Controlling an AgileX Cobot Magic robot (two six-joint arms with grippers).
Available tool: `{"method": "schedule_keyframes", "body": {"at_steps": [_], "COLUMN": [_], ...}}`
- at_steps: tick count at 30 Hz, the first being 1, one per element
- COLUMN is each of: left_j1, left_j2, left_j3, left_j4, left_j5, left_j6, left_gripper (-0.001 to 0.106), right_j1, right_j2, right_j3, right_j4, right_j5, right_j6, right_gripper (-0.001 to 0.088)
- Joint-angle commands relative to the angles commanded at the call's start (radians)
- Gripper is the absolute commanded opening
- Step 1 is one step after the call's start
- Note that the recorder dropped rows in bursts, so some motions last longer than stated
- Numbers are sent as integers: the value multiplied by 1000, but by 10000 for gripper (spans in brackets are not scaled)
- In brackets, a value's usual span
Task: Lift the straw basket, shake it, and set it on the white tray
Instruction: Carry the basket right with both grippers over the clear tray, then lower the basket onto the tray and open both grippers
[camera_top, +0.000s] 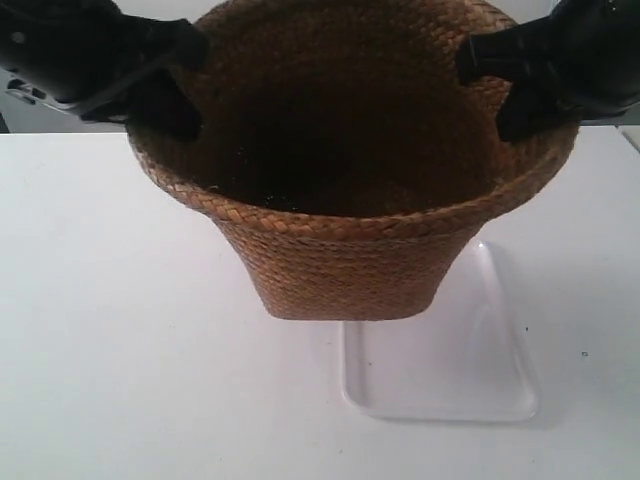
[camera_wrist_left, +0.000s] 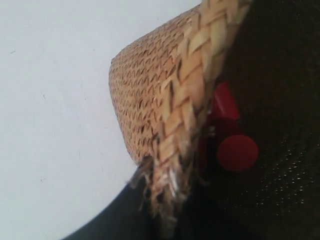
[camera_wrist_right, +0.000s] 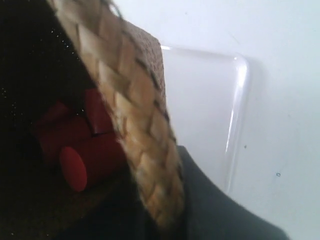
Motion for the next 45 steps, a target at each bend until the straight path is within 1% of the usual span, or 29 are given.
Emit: {"method": "schedule_keyframes", "body": {"at_steps": [5,10,13,17,21,26,28,29,30,31,32,33,34,35,37,38,40,41,45], "left_j1": [-84,-136,-153,-153,-153,-153,-153,-153,-153,-153,-153,-153,-153,-153,-153,-153,-153,-153,-153], "left_j2": [76,161,205,243,261,266,266,266,266,266,266,266,266,266,264,262,255,249,211], "left_j3": [-35,-88,-119,-135,-136,-136,-136,-136,-136,-136,-136,-136,-136,-136,-136,-136,-137,-141,-169], "left_j4": [116,129,133,143,143,143,143,143,143,141,141,141,141,141,141,141,141,141,148], "left_j5": [-1,19,28,33,34,6,4,6,7,9,9,12,12,14,21,25,33,41,73], "left_j6": [-145,-166,-166,-166,-166,-166,-166,-160,-154,-153,-153,-153,-153,-153,-153,-153,-153,-155,-144], "left_gripper": [0,0,0,0,0,0,0,8,31,77,144,210,308,423,674,791,922,939,938], "right_j1": [-97,-190,-206,-206,-206,-206,-206,-206,-206,-206,-206,-206,-206,-206,-206,-206,-206,-206,-205], "right_j2": [0,28,54,88,102,105,105,105,105,105,105,105,105,105,102,98,81,62,-18], "right_j3": [0,2,2,9,58,121,122,122,120,120,120,120,120,120,120,120,119,119,119], "right_j4": [-2,3,4,4,4,1,1,1,1,1,1,1,1,3,5,5,13,26,39], "right_j5": [95,95,95,95,95,79,71,65,66,64,64,64,64,64,64,61,63,63,45], "right_j6": [-91,-122,-122,-120,-118,-118,-118,-118,-118,-120,-124,-133,-141,-141,-141,-141,-174,-181,-190], "right_gripper": [0,0,0,0,0,2,41,83,137,190,286,361,443,571,730,776,788,788,788]}}
